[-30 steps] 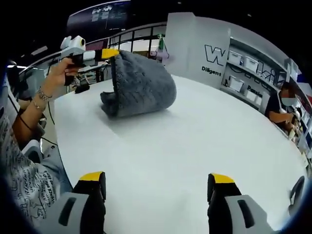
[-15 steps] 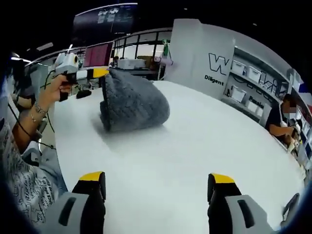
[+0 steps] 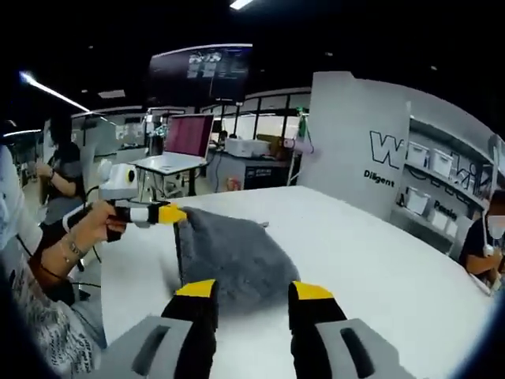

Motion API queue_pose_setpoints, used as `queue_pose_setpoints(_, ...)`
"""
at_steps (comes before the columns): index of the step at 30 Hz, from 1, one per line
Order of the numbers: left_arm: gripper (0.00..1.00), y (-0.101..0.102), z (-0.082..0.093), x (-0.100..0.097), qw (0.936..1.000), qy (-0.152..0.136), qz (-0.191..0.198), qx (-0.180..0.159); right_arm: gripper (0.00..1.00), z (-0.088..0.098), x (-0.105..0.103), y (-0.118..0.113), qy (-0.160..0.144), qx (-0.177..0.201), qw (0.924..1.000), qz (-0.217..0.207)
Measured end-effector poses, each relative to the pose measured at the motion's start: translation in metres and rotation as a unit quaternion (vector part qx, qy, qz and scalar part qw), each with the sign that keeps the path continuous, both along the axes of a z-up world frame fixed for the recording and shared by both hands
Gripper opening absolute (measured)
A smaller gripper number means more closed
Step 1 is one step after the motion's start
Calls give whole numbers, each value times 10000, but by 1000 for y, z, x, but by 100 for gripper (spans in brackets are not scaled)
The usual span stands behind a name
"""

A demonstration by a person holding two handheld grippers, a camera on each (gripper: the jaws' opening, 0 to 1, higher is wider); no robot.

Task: Fold the towel on the table until its edges align and the towel forms a compact rectangular stack.

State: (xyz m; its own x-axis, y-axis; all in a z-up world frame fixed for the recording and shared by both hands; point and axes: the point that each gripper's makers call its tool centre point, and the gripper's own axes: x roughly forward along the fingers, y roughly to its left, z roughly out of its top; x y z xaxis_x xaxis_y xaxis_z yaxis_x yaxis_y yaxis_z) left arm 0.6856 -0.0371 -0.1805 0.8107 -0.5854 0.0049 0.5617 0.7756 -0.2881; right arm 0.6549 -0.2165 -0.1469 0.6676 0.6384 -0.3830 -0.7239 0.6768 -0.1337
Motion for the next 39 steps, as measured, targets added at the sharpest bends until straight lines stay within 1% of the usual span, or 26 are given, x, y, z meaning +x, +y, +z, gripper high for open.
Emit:
queue_pose_setpoints(3,7,3,-6,0,10000,54,19,-12,29,-3,12,13,45,-50,10000,74)
queue_pose_setpoints(5,7,6,-11,1,9999,115,29,-52,25,-8,24,25,132,-35,9998,155)
queue_pose_setpoints(6,7,7,-13,2,9999,142,30,-63,23,-11,27,28,169,-19,9997,172)
queue_pose_setpoints(9,7,9,-22,3,9997,224,7,-76,23,-25,37,39,436,62,9987,242)
queue_pose_setpoints(10,7,9,-22,3,9997,231,3,-82,24,-27,38,40,470,72,9985,255)
queue_pose_setpoints(12,7,11,-28,1,9995,294,-26,-119,27,-49,42,51,813,35,9957,437)
queue_pose_setpoints(13,7,12,-30,2,9994,316,-26,-116,29,-57,42,52,917,-34,9946,490)
queue_pose_setpoints(15,7,15,-35,3,9992,378,-12,-107,30,-67,45,55,967,-66,9939,526)
queue_pose_setpoints(17,7,17,-39,3,9991,420,9,-101,31,-75,44,57,1119,2,9920,593)
queue_pose_setpoints(20,7,21,-51,4,9982,598,49,-75,35,-80,47,58,1173,152,9910,628)
queue_pose_setpoints(21,7,21,-52,5,9982,601,51,-73,37,-80,47,59,1179,151,9909,632)
queue_pose_setpoints(24,7,24,-60,5,9976,678,78,-77,39,-89,44,62,1227,42,9894,779)
queue_pose_setpoints(29,7,25,-65,6,9972,738,94,-79,49,-100,41,62,1359,-90,9865,908)
queue_pose_setpoints(33,7,26,-68,8,9968,787,83,-82,52,-108,39,62,1408,-108,9851,978)
queue_pose_setpoints(38,7,24,-74,9,9958,908,61,-23,53,-115,37,61,1444,-198,9834,1079)
queue_pose_setpoints(39,7,24,-75,9,9958,915,60,1,53,-116,37,62,1388,-232,9834,1149)
